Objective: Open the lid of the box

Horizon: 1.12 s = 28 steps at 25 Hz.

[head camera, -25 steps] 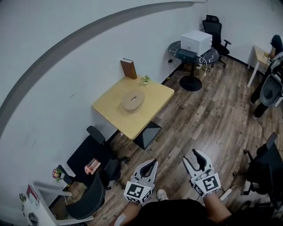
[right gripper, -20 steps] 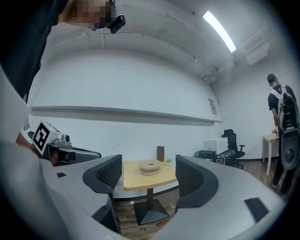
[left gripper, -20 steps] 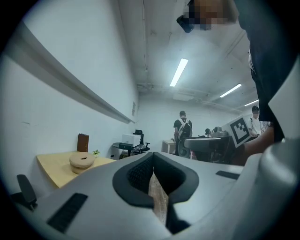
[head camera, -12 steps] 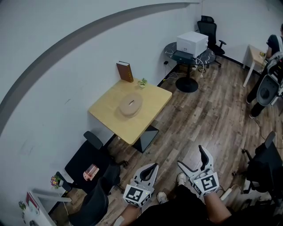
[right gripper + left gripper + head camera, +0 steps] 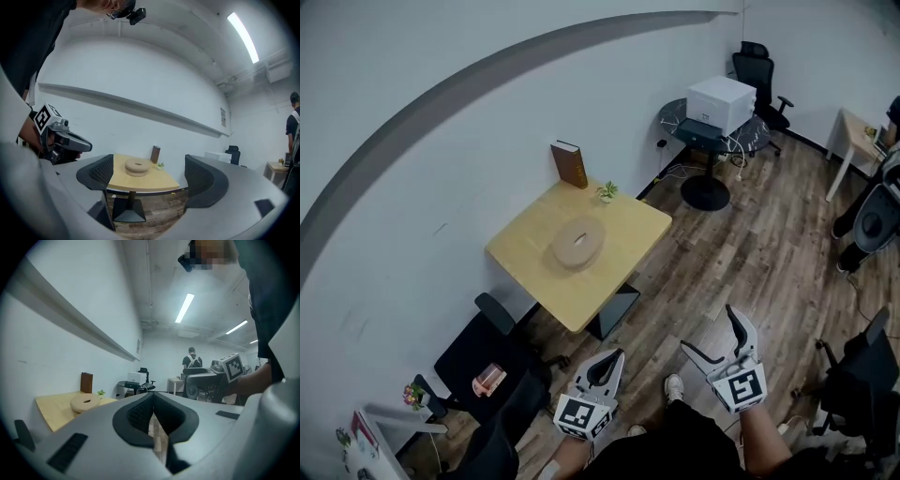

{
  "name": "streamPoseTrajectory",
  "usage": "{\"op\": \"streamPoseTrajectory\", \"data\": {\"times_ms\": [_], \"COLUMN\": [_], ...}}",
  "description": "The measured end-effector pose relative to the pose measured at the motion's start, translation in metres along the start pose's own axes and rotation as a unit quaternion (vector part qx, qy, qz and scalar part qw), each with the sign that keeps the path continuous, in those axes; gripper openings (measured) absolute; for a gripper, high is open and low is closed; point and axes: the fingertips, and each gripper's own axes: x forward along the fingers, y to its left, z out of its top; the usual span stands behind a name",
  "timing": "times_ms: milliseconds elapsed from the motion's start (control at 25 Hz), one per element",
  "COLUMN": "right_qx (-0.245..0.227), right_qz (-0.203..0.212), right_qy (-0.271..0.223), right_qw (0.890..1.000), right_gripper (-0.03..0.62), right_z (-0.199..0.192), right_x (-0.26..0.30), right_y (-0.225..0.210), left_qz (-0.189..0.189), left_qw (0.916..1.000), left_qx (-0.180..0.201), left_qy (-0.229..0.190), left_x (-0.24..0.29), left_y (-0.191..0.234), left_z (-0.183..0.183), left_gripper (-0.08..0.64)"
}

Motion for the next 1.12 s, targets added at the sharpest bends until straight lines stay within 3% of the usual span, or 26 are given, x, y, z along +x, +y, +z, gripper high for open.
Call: {"op": "streamPoseTrajectory", "data": {"times_ms": [320,520,920,1120], "right_qx": [0.004,-0.011,-0.068,-0.055], "right_qz": [0.048,0.100,0.218,0.267], "right_qy": [-0.005,-0.003,0.016,0.026], "right_qw": [0.999,0.995,0.973,0.962], "right_gripper": [0.468,0.465,0.460,0.460], "right_z": [-0.016,-0.023,-0.031,-0.039], "right_x": [0.056,0.090,0.150,0.179], "right_y": [-0.053,-0.066,-0.068,-0.054], "left_qz": [0.042,0.067,0.149,0.165], "left_qw": [0.9990,0.9970,0.9868,0.9841], "left_qx": [-0.008,-0.028,-0.044,-0.024], "left_qy": [0.017,0.025,0.045,0.062], "left_x": [0.060,0.090,0.109,0.113], "left_y": [0.041,0.052,0.090,0.110], "left_z": [0.001,-0.006,-0.015,-0.020], "left_gripper": [0.017,0.017,0.017,0.017]}}
